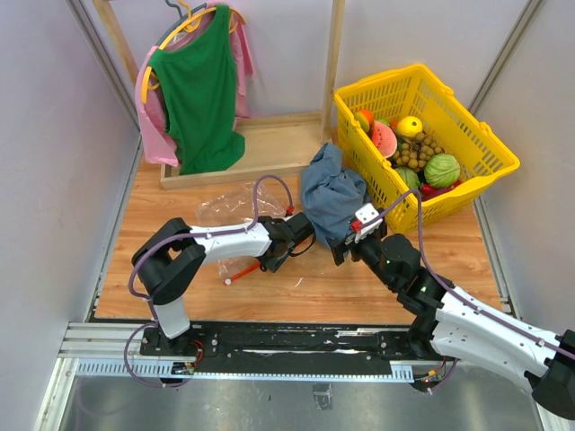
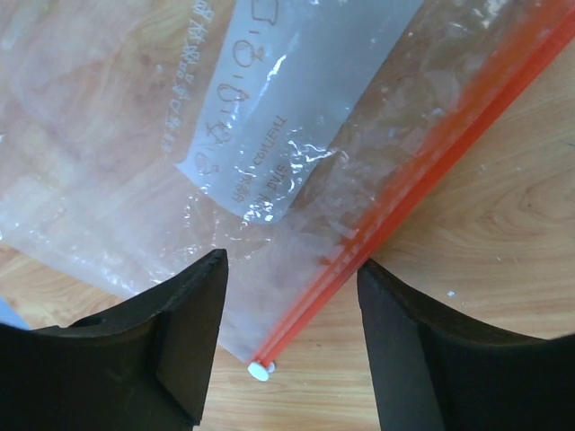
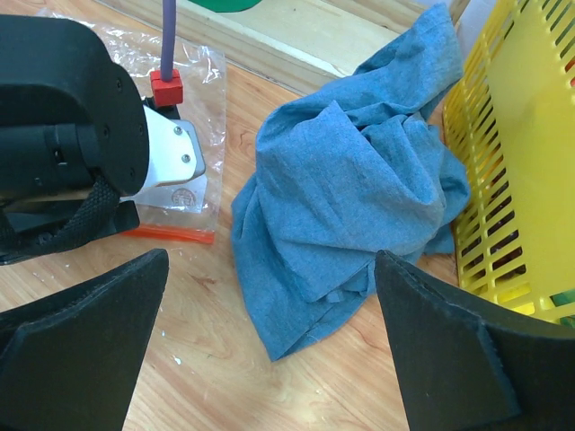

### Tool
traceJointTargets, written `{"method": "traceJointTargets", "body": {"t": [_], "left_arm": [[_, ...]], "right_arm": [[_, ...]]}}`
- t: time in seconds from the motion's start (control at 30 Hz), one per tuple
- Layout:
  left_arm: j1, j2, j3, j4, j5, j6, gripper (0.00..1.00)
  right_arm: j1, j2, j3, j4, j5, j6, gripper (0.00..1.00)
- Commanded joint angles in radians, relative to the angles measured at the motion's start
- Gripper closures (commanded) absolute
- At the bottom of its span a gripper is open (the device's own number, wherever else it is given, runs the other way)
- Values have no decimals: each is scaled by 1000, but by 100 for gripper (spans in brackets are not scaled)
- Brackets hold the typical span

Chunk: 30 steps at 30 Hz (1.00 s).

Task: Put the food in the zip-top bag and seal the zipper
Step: Pick up the zipper food storage bag at the center of the board.

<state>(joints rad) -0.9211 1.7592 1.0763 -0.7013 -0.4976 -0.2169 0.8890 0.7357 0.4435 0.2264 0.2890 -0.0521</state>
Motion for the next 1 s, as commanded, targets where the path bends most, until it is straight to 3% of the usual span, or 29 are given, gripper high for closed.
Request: {"method": "traceJointTargets", "body": {"t": [0.0, 0.33, 0.7, 0.97], "left_arm": [[-12, 35, 10, 23, -108, 5, 38], [-11, 8, 32, 48, -220, -15, 53], [-12, 63, 36, 104, -269, -7, 59], [-12, 79, 39, 122, -254, -12, 80]], "right_arm": [[-21, -8, -16, 24, 15, 1, 2], [-27, -1, -17, 27, 0, 9, 2], [-30, 4, -15, 27, -22, 17, 2], [-32, -14, -16, 25, -24, 29, 2]]}}
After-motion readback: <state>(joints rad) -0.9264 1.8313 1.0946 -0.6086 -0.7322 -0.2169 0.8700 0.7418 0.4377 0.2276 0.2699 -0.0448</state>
